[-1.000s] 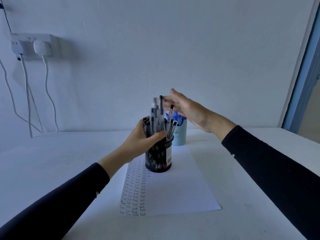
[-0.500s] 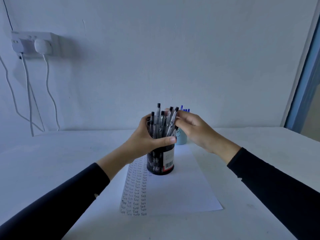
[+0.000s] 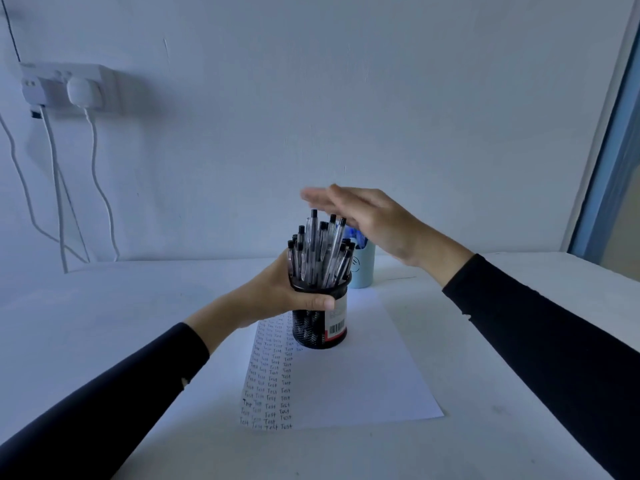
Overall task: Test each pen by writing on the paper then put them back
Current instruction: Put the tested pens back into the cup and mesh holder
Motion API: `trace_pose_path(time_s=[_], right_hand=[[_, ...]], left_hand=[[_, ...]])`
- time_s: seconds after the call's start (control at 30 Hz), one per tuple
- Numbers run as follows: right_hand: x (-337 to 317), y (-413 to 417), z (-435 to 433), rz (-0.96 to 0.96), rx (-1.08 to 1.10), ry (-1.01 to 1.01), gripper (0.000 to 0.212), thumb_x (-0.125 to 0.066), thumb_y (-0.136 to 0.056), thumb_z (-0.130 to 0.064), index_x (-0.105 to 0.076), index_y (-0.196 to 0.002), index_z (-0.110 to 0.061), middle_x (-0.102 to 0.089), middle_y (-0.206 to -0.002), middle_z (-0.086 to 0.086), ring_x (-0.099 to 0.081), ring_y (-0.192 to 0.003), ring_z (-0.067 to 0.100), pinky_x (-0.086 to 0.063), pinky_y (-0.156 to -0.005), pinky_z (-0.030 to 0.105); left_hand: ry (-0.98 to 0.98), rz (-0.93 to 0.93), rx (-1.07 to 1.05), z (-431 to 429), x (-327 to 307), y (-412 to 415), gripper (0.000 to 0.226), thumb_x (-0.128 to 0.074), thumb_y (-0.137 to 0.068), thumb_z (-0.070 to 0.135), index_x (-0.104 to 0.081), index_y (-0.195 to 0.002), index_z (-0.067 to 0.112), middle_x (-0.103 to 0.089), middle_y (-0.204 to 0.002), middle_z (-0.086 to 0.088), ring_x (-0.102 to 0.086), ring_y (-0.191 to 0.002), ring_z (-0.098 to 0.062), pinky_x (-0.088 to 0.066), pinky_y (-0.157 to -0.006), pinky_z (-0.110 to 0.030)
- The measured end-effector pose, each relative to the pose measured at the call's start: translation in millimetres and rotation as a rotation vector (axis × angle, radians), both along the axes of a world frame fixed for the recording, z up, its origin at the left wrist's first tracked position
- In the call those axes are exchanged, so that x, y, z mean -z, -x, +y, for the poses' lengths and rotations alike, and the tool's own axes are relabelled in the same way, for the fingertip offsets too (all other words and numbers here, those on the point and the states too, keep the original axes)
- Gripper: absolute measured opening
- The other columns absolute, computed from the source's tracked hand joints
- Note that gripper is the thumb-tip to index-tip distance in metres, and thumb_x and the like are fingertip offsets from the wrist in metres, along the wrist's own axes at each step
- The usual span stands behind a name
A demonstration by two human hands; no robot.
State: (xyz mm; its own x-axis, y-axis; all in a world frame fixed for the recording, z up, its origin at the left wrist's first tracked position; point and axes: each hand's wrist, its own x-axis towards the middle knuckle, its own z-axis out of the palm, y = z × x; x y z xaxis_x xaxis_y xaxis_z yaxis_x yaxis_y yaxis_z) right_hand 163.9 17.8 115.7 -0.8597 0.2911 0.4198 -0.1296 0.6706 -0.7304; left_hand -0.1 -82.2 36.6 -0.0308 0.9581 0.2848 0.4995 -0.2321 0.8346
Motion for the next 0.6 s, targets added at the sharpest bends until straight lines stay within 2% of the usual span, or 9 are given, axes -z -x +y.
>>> trace_pose_path(time_s=[0.1,0.23,0.33,0.43,0.53,0.6], right_hand=[[3.2,4.3,-8.7,-0.002,-0.008,-0.064,0.037,-0.04,-0.105,-0.029,-0.06,-0.133,-0.015,-0.061,-0.135,-0.01,-0.051,-0.127,-0.004,-0.033,-0.116,0.027],[12.0,1.5,-13.4,0.024,-0.062,-0.142,0.034,-0.047,-0.104,-0.022,-0.059,-0.135,-0.015,-0.059,-0.137,-0.009,-0.049,-0.128,-0.006,-0.033,-0.113,0.018],[18.3,10.0,-5.5,0.083,0.084,-0.384,0.032,-0.054,-0.1,-0.013,-0.061,-0.132,-0.012,-0.059,-0.137,-0.004,-0.046,-0.128,-0.007,-0.025,-0.118,0.023],[27.1,20.5,-2.7,0.165,0.145,-0.455,0.031,-0.058,-0.096,-0.003,-0.064,-0.126,-0.004,-0.061,-0.132,0.007,-0.05,-0.126,0.002,-0.027,-0.119,0.03],[25.2,20.0,-8.0,0.144,0.033,-0.419,0.031,-0.057,-0.098,-0.009,-0.063,-0.128,-0.012,-0.062,-0.131,0.011,-0.056,-0.126,0.014,-0.022,-0.121,0.028],[17.9,13.8,-5.9,0.135,0.007,-0.28,0.034,-0.049,-0.102,-0.018,-0.056,-0.135,-0.024,-0.055,-0.142,0.002,-0.048,-0.134,0.009,-0.023,-0.119,0.022]], left_hand=[[-0.002,0.001,-0.039,0.4,3.6,2.6,0.068,-0.084,-0.074,0.018,-0.047,-0.131,0.021,-0.067,-0.12,0.003,-0.062,-0.115,-0.011,-0.051,-0.097,-0.034],[-0.016,0.0,-0.032,0.9,0.9,0.8,0.067,-0.084,-0.073,0.015,-0.047,-0.129,0.022,-0.067,-0.118,0.001,-0.062,-0.114,-0.013,-0.052,-0.095,-0.033],[-0.02,-0.036,-0.058,2.8,2.0,-1.1,0.068,-0.085,-0.072,0.017,-0.048,-0.128,0.024,-0.067,-0.118,0.003,-0.063,-0.112,-0.011,-0.052,-0.097,-0.034],[-0.03,-0.063,-0.116,5.6,5.8,-3.5,0.075,-0.09,-0.065,0.029,-0.049,-0.127,0.025,-0.068,-0.116,0.003,-0.064,-0.111,-0.011,-0.051,-0.098,-0.041],[-0.039,-0.063,-0.078,3.7,4.6,-6.4,0.07,-0.088,-0.068,0.021,-0.049,-0.126,0.027,-0.068,-0.118,0.003,-0.063,-0.112,-0.011,-0.051,-0.097,-0.038],[-0.048,-0.079,-0.041,1.0,3.0,-6.4,0.064,-0.085,-0.072,0.02,-0.049,-0.125,0.026,-0.068,-0.117,0.003,-0.063,-0.112,-0.012,-0.051,-0.095,-0.033]])
